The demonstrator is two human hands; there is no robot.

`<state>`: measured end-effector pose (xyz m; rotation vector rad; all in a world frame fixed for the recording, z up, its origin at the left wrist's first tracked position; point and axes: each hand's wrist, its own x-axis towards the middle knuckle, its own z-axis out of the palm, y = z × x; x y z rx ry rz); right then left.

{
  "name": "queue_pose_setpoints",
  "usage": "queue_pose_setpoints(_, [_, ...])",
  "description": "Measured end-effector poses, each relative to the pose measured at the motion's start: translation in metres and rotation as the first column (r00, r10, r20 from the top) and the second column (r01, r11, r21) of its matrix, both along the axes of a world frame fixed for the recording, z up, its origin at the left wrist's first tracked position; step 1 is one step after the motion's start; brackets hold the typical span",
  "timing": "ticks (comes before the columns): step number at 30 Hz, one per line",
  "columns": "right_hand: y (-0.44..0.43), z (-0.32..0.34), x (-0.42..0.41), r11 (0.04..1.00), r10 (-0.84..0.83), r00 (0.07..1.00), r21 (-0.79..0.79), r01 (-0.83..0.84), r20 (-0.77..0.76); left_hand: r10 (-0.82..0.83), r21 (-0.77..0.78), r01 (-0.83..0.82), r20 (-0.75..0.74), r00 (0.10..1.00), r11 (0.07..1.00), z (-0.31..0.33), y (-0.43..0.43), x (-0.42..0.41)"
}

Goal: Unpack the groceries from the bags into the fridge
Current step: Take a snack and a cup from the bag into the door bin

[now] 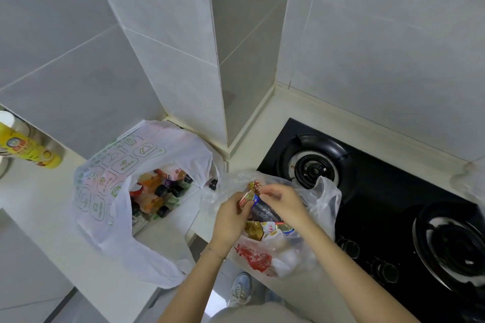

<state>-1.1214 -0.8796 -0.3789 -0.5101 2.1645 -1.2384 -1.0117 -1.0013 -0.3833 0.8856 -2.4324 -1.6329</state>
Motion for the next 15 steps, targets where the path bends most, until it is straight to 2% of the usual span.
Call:
queue_pose_setpoints(4, [0.001, -0.014, -0.009, 0.955, 0.187, 0.958, 0.270, -0.125, -0.217, 0.003, -0.047, -0.001, 0.040, 0.999, 0.999, 0.001, -0.009, 0.005])
queue_pose_setpoints(8, [-0.006, -0.026, -0.014, 0.846, 0.379, 0.897, 0.480, -0.235, -0.228, 0.036, -0.069, -0.032, 0.056, 0.998, 0.997, 0.003, -0.020, 0.011])
queue_pose_setpoints(12, [-0.014, -0.028, -0.014, 0.787, 0.421, 0.867, 0.582, -0.202, -0.268, 0.049, -0.113, -0.044, 0.037, 0.998, 0.993, 0.004, -0.030, 0.012])
queue_pose_setpoints(15, [-0.024, -0.030, -0.013, 0.707, 0.465, 0.834, 0.691, -0.150, -0.295, 0.005, -0.110, 0.001, 0.057, 0.998, 0.994, 0.003, -0.034, 0.008])
